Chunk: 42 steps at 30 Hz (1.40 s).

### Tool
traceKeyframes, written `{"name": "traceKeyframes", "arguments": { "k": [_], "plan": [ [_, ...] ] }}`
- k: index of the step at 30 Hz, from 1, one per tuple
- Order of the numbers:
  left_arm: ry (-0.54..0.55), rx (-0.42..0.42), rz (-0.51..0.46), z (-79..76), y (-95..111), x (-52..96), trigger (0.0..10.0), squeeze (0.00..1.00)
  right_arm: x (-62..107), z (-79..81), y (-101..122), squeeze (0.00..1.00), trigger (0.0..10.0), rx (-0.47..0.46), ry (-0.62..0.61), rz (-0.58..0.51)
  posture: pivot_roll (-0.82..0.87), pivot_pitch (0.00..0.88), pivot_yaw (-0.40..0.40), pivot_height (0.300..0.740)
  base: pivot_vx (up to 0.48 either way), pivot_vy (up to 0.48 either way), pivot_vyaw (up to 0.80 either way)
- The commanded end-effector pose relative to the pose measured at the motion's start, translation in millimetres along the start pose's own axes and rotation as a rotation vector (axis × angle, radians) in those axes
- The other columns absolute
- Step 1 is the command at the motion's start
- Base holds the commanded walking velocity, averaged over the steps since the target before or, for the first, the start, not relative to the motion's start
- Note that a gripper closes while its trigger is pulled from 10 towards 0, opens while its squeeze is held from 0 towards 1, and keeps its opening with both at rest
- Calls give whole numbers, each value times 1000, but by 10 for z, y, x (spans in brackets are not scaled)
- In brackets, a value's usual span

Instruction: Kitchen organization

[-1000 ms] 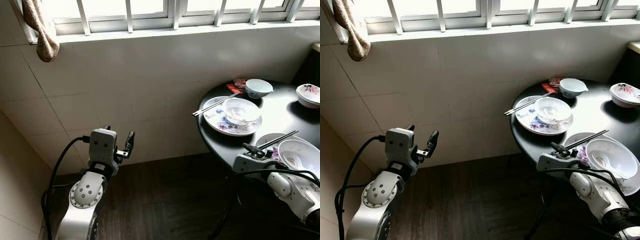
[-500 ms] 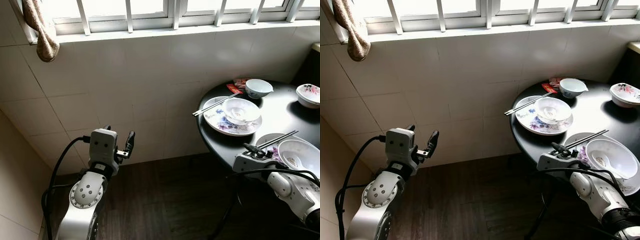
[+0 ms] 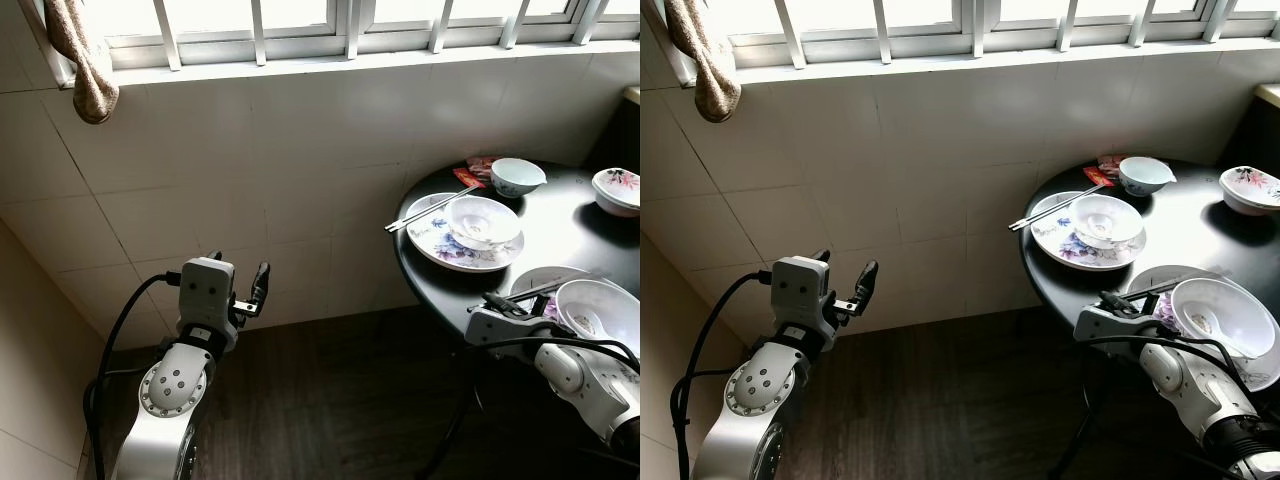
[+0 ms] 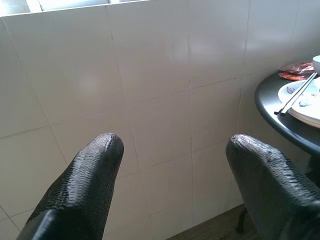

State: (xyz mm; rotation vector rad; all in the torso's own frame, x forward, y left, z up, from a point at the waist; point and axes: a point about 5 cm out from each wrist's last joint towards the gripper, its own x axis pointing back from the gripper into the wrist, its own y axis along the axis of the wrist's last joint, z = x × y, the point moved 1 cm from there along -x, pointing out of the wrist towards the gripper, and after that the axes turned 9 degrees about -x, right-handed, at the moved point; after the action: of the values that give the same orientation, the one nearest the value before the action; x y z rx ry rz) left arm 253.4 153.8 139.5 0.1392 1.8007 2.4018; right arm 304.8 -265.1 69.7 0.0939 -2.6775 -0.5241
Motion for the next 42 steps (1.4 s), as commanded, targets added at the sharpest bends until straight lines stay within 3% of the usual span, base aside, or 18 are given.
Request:
{"name": "traceKeyframes", "arguments": {
  "k": [1,2,3,4,5,6,7,25,29,34,36,40,42],
  "plan": [
    [2,0,-9,0,29,18,10000,0,-14,23,-3,0,10000,1,12,9,97,0,-31,740,0,0,0],
    [2,0,-9,0,29,19,10000,0,-15,24,-3,0,8353,2,14,9,97,0,-31,740,0,0,0],
    [2,0,-9,0,29,19,10000,0,-15,24,-3,0,8353,2,14,9,97,0,-31,740,0,0,0],
    [2,0,-9,0,29,20,10000,0,-15,25,-3,0,6431,2,14,9,97,0,-30,740,0,0,0],
    [2,0,-9,-1,28,21,10000,0,-15,27,-5,0,3294,2,17,10,97,0,-31,740,0,0,0],
    [2,0,-9,-2,28,23,10000,0,-14,29,-6,0,3294,2,18,11,97,0,-31,740,0,0,0],
    [2,0,-8,-2,28,24,10000,0,-13,30,-6,0,0,3,19,11,98,0,-32,740,0,0,0],
    [11,2,-6,-2,30,30,10000,0,-26,-84,65,0,0,114,-61,-40,98,0,-35,740,0,0,0],
    [12,8,-5,-8,28,31,10000,0,-22,-274,113,0,0,232,-163,-69,93,0,-36,740,0,0,0],
    [12,9,-4,-10,28,31,10000,0,-20,-330,124,0,0,261,-193,-73,93,0,-37,740,0,0,0],
    [12,13,-4,-16,27,31,10000,0,-11,-494,143,0,0,328,-292,-69,91,0,-39,740,0,0,0],
    [13,16,-4,-24,29,31,10000,0,2,-609,174,0,0,342,-372,-84,91,0,-42,740,0,0,0],
    [16,20,-5,-23,31,29,10000,0,12,-731,334,0,0,270,-470,-169,89,0,-40,740,0,0,0]
  ]
}}
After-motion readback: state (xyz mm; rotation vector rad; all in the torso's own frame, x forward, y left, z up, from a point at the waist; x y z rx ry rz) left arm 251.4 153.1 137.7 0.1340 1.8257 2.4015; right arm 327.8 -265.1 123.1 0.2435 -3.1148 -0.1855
